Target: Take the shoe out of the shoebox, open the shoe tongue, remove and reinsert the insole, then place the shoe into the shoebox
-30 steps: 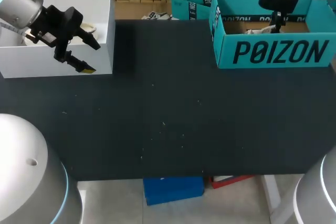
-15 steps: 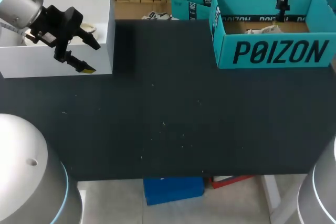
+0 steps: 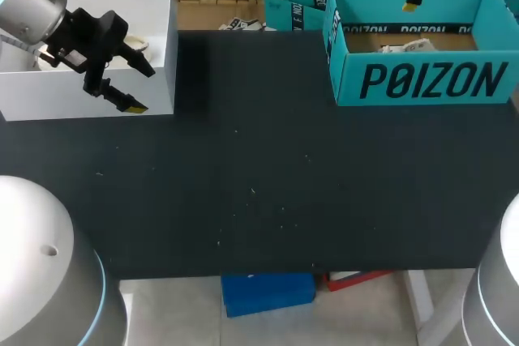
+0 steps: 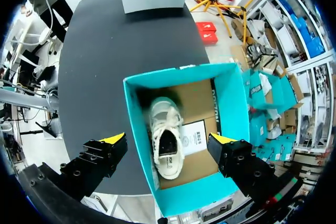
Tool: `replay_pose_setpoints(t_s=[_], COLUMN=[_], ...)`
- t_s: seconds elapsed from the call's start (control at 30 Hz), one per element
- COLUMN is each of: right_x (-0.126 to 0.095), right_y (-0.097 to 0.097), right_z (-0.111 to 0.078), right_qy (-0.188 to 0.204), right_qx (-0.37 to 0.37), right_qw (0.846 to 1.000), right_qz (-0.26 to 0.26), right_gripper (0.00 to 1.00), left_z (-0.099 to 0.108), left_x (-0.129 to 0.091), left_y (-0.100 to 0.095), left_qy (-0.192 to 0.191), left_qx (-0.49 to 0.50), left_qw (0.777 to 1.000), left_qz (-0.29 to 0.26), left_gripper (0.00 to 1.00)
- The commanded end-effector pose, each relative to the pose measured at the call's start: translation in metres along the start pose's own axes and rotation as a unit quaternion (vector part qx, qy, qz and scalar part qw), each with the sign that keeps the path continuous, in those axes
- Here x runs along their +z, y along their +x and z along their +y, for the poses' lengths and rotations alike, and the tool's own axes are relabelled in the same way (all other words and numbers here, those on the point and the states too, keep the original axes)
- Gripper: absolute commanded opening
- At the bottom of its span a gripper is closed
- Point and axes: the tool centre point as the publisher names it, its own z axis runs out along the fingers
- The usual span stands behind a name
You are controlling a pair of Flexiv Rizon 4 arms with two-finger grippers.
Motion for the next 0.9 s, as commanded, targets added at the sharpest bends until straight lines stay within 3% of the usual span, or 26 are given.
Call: replay_pose_setpoints(t_s=[0.03, 0.27, 0.53, 0.9], right_x=[-0.023, -0.027, 0.004, 0.041], right_y=[0.046, 0.098, 0.150, 0.188], right_z=[0.014, 0.033, 0.034, 0.037], right_qy=[-0.014, -0.061, -0.108, -0.162], right_qx=[-0.018, -0.033, -0.056, -0.085], right_qw=[0.999, 0.996, 0.990, 0.979], right_qz=[-0.043, -0.057, -0.069, -0.085], right_gripper=[1.00, 1.00, 1.00, 1.00], left_z=[0.001, 0.001, 0.001, 0.001], left_x=[0.001, 0.001, 0.001, 0.001], left_y=[0.001, 0.001, 0.001, 0.001], left_qy=[0.000, 0.000, 0.000, 0.000], left_qx=[0.001, 0.001, 0.001, 0.001], left_qw=[1.000, 1.000, 1.000, 1.000], left_qz=[-0.003, -0.003, -0.003, -0.003], left_gripper=[1.00, 1.00, 1.00, 1.00])
